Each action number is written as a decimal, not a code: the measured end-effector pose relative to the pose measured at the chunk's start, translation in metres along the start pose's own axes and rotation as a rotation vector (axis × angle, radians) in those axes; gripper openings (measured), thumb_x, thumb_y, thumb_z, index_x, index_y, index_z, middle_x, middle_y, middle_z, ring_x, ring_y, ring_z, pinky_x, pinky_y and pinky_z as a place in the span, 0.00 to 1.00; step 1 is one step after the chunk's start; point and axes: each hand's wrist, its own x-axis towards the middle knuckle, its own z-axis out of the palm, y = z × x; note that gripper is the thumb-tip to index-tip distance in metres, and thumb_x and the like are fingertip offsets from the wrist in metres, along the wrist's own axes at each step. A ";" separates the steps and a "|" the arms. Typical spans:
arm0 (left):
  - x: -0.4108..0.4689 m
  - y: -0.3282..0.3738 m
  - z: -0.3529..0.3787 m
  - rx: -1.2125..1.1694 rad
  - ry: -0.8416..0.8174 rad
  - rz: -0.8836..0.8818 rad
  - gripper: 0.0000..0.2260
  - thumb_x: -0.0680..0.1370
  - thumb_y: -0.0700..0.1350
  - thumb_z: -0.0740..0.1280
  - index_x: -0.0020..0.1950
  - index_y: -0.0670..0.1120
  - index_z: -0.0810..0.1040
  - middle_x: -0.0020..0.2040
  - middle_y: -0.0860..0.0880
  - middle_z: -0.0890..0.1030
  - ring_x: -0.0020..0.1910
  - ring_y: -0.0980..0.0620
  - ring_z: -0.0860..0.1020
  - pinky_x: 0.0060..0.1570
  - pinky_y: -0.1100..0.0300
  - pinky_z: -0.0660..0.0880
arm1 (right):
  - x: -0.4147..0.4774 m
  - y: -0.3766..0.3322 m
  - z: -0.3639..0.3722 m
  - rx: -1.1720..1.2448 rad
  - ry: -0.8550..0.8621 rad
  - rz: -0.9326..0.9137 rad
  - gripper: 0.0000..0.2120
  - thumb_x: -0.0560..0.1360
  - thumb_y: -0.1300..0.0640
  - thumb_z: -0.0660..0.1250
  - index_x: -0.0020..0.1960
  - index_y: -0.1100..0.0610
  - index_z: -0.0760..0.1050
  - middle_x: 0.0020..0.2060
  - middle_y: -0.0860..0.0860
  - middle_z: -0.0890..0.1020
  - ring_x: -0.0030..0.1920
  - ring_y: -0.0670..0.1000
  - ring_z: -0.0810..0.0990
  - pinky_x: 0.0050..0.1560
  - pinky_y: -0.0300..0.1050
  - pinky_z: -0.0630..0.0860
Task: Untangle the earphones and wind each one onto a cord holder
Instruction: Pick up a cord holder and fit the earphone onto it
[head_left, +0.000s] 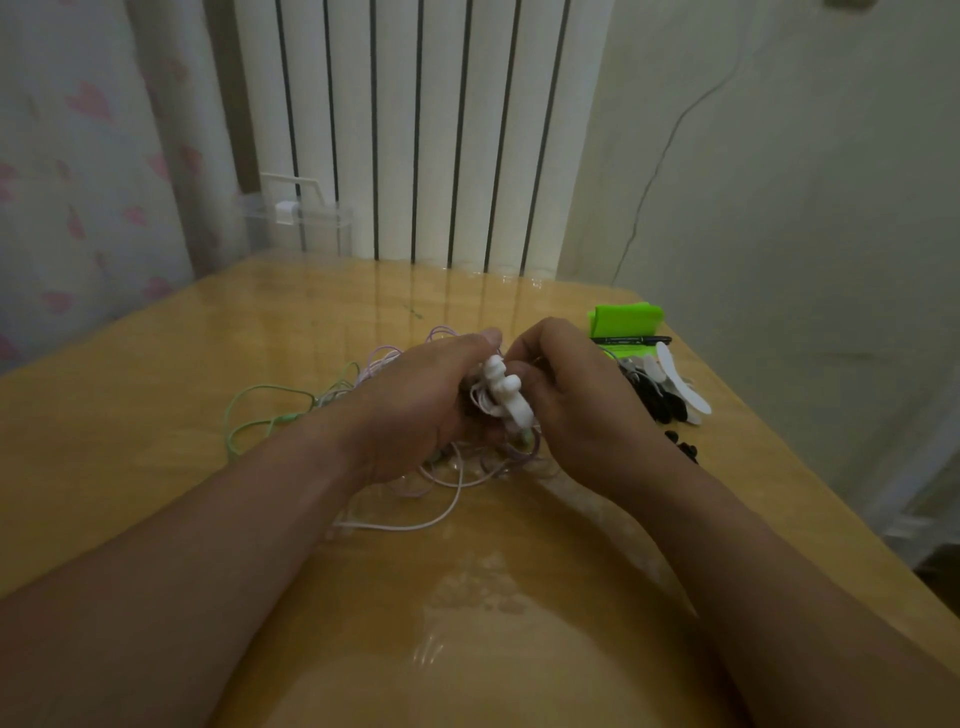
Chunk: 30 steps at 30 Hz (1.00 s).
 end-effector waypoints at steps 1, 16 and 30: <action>0.001 0.001 -0.001 0.003 -0.043 -0.009 0.19 0.88 0.46 0.57 0.57 0.30 0.77 0.47 0.36 0.84 0.50 0.42 0.83 0.58 0.45 0.81 | 0.000 0.000 -0.001 -0.001 0.006 0.013 0.03 0.84 0.54 0.64 0.52 0.52 0.73 0.45 0.46 0.78 0.44 0.45 0.76 0.41 0.44 0.74; 0.006 -0.011 -0.004 0.247 -0.003 0.071 0.18 0.86 0.57 0.59 0.62 0.44 0.78 0.49 0.41 0.86 0.46 0.43 0.85 0.44 0.52 0.79 | 0.000 -0.005 -0.005 -0.158 -0.087 0.038 0.08 0.86 0.52 0.58 0.52 0.54 0.69 0.43 0.49 0.77 0.42 0.48 0.75 0.40 0.52 0.74; 0.008 -0.010 -0.009 0.440 0.144 0.266 0.13 0.87 0.50 0.62 0.61 0.48 0.83 0.48 0.38 0.85 0.45 0.39 0.85 0.43 0.47 0.83 | 0.002 -0.013 -0.011 0.036 -0.033 0.159 0.07 0.86 0.50 0.60 0.51 0.51 0.72 0.41 0.51 0.81 0.42 0.54 0.80 0.44 0.60 0.80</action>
